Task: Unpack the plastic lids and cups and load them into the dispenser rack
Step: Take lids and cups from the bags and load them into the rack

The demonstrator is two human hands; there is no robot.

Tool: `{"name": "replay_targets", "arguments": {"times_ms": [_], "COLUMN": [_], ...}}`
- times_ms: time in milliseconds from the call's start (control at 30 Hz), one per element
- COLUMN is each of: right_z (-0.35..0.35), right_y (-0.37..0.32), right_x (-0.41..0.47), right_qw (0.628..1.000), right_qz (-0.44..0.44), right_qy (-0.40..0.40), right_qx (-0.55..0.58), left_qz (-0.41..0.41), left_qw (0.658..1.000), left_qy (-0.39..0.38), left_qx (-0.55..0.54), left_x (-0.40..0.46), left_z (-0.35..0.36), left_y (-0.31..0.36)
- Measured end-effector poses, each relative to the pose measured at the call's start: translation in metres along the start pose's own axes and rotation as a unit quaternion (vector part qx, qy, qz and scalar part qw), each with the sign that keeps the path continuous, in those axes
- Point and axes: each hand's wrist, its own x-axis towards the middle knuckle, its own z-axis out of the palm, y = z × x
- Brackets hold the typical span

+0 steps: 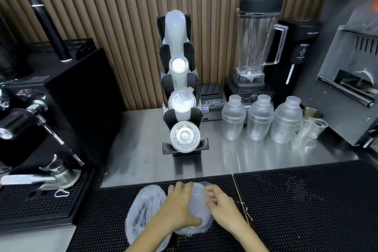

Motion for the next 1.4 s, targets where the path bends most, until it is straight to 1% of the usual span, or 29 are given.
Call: {"name": "replay_targets", "arguments": {"times_ms": [100,233,433,600,667,700,800,867,1000,1133,1267,1333,1400], "right_z": [0.004,0.010,0.011,0.010,0.010,0.010,0.011,0.012,0.006,0.003,0.005,0.006,0.009], "right_y": [0.004,0.008,0.013,0.011,0.011,0.012,0.012,0.011,-0.005,-0.011,-0.019,-0.021,-0.020], "right_x": [0.000,0.001,0.001,-0.004,-0.005,-0.005,-0.002,0.004,0.008,0.014,0.013,0.011,0.012], "right_qw": [0.998,0.994,0.997,0.997,0.997,0.997,0.999,0.997,0.983,0.965,0.951,0.947,0.944], "right_qz": [-0.019,-0.009,0.007,0.006,0.005,0.007,0.037,0.073,0.117,0.139,0.149,0.146,0.143], "right_qy": [-0.039,-0.066,-0.057,-0.056,-0.048,-0.038,-0.016,-0.013,-0.025,-0.026,-0.017,-0.001,0.007], "right_qx": [-0.040,-0.086,-0.042,-0.061,-0.064,-0.060,-0.023,0.010,0.136,0.223,0.271,0.288,0.296], "left_qz": [-0.003,-0.013,0.029,0.051,0.056,0.067,0.112,0.117,0.078,0.057,0.066,0.077,0.082], "left_qw": [1.000,1.000,0.995,0.984,0.982,0.983,0.986,0.986,0.991,0.987,0.977,0.974,0.975], "left_qy": [-0.017,-0.013,0.067,0.096,0.102,0.105,0.124,0.118,0.092,0.077,0.103,0.124,0.129], "left_qx": [0.005,0.010,-0.074,-0.142,-0.149,-0.131,-0.024,-0.008,-0.063,-0.129,-0.176,-0.174,-0.160], "left_x": [0.007,0.014,0.008,0.011,0.011,0.010,0.011,0.012,0.013,0.013,0.010,0.007,0.006], "left_z": [0.003,0.011,0.020,0.016,0.014,0.014,0.017,0.019,0.026,0.025,0.026,0.030,0.034], "left_y": [0.002,0.001,-0.015,-0.021,-0.023,-0.024,-0.022,-0.018,-0.009,-0.004,-0.003,-0.004,-0.004]}}
